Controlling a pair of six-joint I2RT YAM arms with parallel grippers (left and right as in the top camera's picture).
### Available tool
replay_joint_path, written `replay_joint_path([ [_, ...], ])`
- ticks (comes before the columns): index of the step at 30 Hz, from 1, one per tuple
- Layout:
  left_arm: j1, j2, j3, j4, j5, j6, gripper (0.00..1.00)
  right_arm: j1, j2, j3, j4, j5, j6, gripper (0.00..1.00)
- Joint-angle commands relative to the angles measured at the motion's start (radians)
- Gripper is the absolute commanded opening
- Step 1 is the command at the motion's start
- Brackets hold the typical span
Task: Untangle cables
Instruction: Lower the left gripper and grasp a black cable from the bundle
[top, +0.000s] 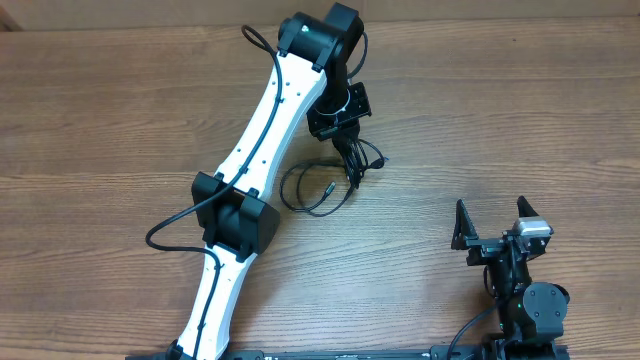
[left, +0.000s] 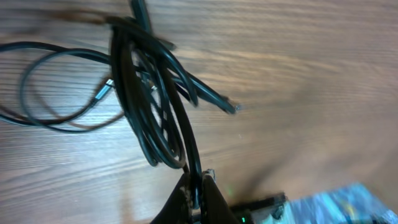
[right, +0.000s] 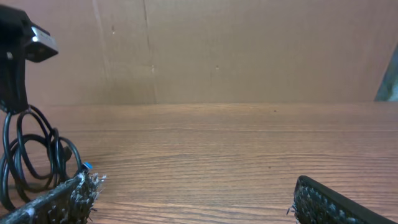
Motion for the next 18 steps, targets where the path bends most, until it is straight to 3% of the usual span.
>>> replay_joint_path([
  [1, -0.007, -0.057, 0.030, -0.002, 0.182, 0.087, 0.04, -0.005, -0.009, -0.010, 0.006, 0.013, -0.004, 1.00],
  [4, -0.007, -0.058, 0.030, -0.002, 0.193, 0.091, 0.04, -0.005, -0.009, -0.010, 0.005, 0.013, -0.004, 1.00],
  [8, -0.006, -0.058, 0.029, -0.002, 0.021, 0.091, 0.04, -0.005, -0.009, -0.010, 0.006, 0.013, -0.004, 1.00],
  [14, -0.006, -0.058, 0.029, -0.002, -0.108, 0.091, 0.04, -0.005, -0.009, -0.010, 0.006, 0.013, -0.004, 1.00],
  [18, -0.005, -0.058, 0.029, -0.002, -0.114, 0.110, 0.04, -0.005, -0.009, -0.010, 0.005, 0.013, -0.004, 1.00],
])
